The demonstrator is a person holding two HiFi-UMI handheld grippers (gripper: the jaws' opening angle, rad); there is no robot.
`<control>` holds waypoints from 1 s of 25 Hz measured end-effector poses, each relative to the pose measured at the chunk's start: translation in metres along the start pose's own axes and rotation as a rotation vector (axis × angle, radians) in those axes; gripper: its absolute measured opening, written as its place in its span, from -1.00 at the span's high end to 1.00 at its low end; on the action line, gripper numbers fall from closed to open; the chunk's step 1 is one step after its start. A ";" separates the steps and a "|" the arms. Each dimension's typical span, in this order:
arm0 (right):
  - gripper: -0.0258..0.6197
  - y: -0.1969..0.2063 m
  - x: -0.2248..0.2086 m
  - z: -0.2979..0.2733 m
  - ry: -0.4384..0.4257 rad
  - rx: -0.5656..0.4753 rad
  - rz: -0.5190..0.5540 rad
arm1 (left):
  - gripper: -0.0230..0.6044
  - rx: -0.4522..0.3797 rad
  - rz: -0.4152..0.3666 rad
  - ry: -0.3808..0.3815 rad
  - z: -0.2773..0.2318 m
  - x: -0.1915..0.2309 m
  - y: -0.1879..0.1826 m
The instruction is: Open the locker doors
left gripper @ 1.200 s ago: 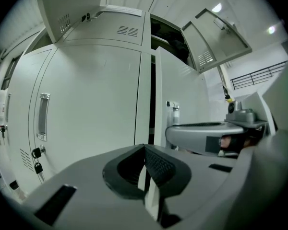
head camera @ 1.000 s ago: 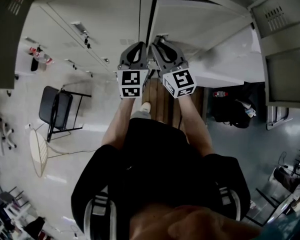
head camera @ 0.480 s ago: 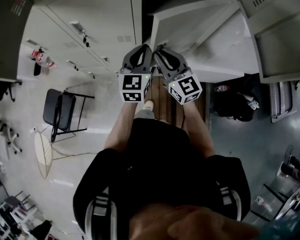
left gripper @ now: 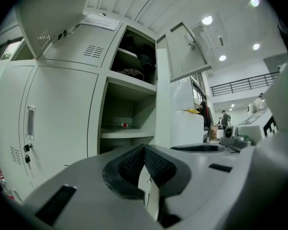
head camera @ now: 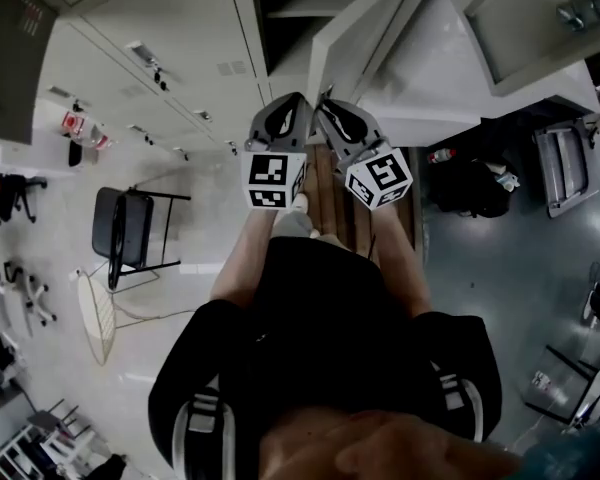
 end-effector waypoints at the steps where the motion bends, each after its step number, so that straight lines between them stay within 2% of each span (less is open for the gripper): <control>1: 0.73 0.000 0.000 0.007 0.011 0.001 -0.001 | 0.90 0.005 -0.002 0.009 0.001 -0.006 0.002; 2: 0.73 0.000 0.000 0.015 0.023 0.001 0.002 | 0.90 0.004 -0.006 0.021 0.001 -0.013 0.003; 4: 0.87 0.000 0.001 0.030 0.044 0.005 0.027 | 0.90 0.014 -0.021 0.043 0.002 -0.028 0.005; 9: 0.86 -0.001 -0.008 0.062 0.087 0.033 0.066 | 0.90 0.006 -0.036 0.105 -0.003 -0.062 0.003; 16: 0.87 -0.010 -0.042 0.113 0.250 -0.018 0.017 | 0.90 0.036 -0.069 0.223 -0.020 -0.118 0.013; 25: 0.87 -0.012 -0.087 0.157 0.367 -0.022 -0.012 | 0.90 0.066 -0.069 0.302 -0.051 -0.172 0.020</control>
Point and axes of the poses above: the fingertips, and each gripper's own axes: z backward along the fingers, x to its left, y out of its underside, the point moved 3 cm from there along z, backward along the fingers, and after that the axes turned 11 degrees about z, right-handed, at the moved point
